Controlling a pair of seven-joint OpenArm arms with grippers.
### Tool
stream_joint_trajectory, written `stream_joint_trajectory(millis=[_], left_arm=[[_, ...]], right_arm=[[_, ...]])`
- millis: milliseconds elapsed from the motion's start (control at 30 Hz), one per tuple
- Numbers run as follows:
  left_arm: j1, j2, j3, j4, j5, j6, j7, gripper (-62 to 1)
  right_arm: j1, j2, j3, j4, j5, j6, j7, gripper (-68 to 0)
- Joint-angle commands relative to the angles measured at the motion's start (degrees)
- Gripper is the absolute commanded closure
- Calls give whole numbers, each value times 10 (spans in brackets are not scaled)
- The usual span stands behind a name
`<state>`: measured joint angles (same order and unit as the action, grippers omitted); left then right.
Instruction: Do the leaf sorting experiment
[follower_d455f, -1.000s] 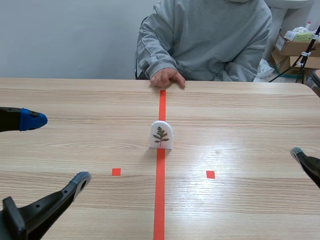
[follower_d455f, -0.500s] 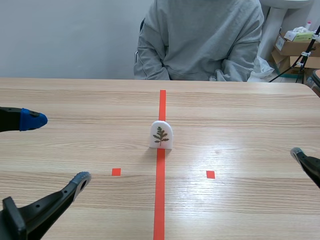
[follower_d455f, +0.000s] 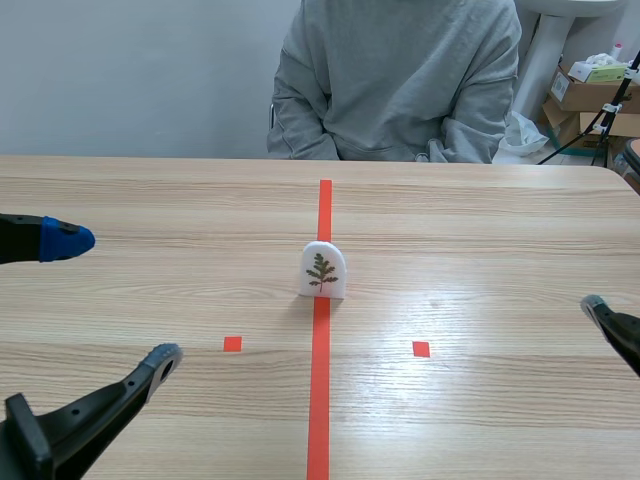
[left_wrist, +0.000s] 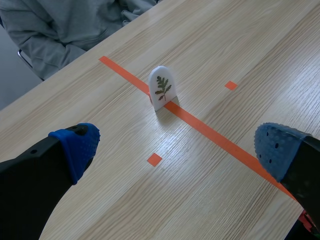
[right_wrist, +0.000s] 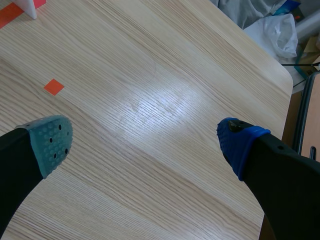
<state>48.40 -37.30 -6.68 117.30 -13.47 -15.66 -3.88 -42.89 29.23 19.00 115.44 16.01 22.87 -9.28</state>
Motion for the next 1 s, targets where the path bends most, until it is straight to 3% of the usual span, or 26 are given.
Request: stream_joint_trajectory(millis=[0, 600, 800, 967], left_arm=[[0, 5, -2, 2, -4, -1, -6, -623], [0, 5, -2, 2, -4, -1, -6, -623], [0, 5, -2, 1, -4, -1, -6, -623], [0, 10, -2, 1, -4, -1, 2, -623]], right_arm=[[0, 7, 0, 4, 4, -6, 7, -593], [4, 7, 0, 4, 4, -6, 5, -593], [56, 8, -4, -7, 5, 6, -12, -593], [120, 21, -55, -61, 10, 23, -18, -593]])
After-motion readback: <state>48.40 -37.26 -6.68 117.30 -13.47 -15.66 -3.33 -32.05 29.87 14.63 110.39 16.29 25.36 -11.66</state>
